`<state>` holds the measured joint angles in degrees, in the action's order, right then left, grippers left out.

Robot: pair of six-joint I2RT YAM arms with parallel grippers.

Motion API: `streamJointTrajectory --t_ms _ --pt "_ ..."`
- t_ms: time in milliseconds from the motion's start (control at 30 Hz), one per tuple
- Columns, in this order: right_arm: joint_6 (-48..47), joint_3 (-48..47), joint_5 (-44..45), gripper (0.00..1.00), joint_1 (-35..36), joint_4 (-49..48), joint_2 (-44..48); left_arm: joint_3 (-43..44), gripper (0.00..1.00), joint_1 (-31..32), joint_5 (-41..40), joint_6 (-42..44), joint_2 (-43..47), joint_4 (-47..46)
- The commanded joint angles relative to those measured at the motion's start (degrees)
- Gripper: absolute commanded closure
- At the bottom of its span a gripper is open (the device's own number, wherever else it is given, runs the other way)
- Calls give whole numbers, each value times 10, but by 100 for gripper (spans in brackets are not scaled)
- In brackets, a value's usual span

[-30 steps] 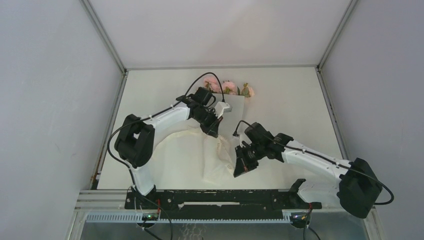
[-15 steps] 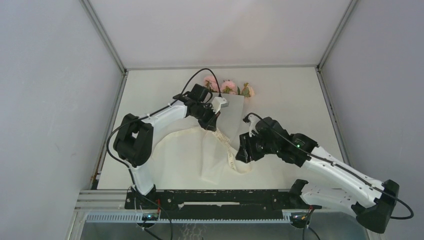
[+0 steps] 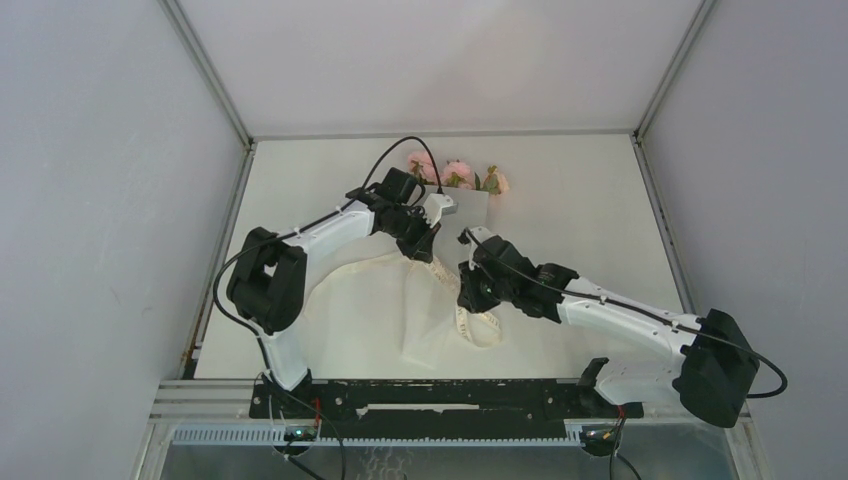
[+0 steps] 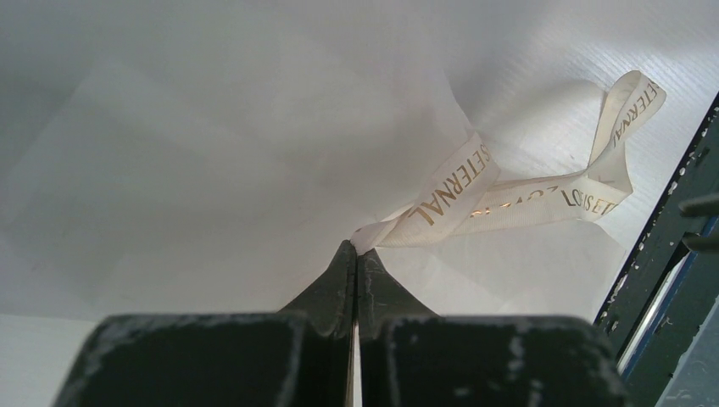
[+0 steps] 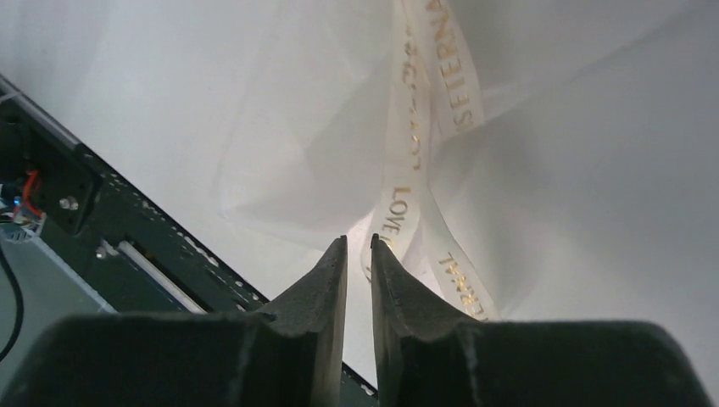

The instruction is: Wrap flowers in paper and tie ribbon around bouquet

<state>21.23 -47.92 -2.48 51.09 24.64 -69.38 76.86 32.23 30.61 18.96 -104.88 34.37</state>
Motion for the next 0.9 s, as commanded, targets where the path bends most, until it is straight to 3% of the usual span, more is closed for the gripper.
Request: streamJointTrajectory --t_ms 0,300,500,567,633,667,867 --pt "59 39 16 75 6 -20 11 14 100 1 15 -2 4 -17" --pt "80 121 -61 49 19 -76 11 16 100 1 13 -3 -2 -13" --pt "54 122 -64 47 17 -147 -59 11 100 1 9 -2 2 -10" --pt "48 119 -87 56 17 -157 -83 12 100 0 8 -1 2 -7" --pt "37 117 -113 87 18 -140 -85 14 100 1 4 1 2 -4" --pt "28 117 -130 98 20 -122 -73 15 100 1 2 4 3 -2" --pt "-18 111 -328 100 49 18 96 34 100 -4 -24 12 -9 1"
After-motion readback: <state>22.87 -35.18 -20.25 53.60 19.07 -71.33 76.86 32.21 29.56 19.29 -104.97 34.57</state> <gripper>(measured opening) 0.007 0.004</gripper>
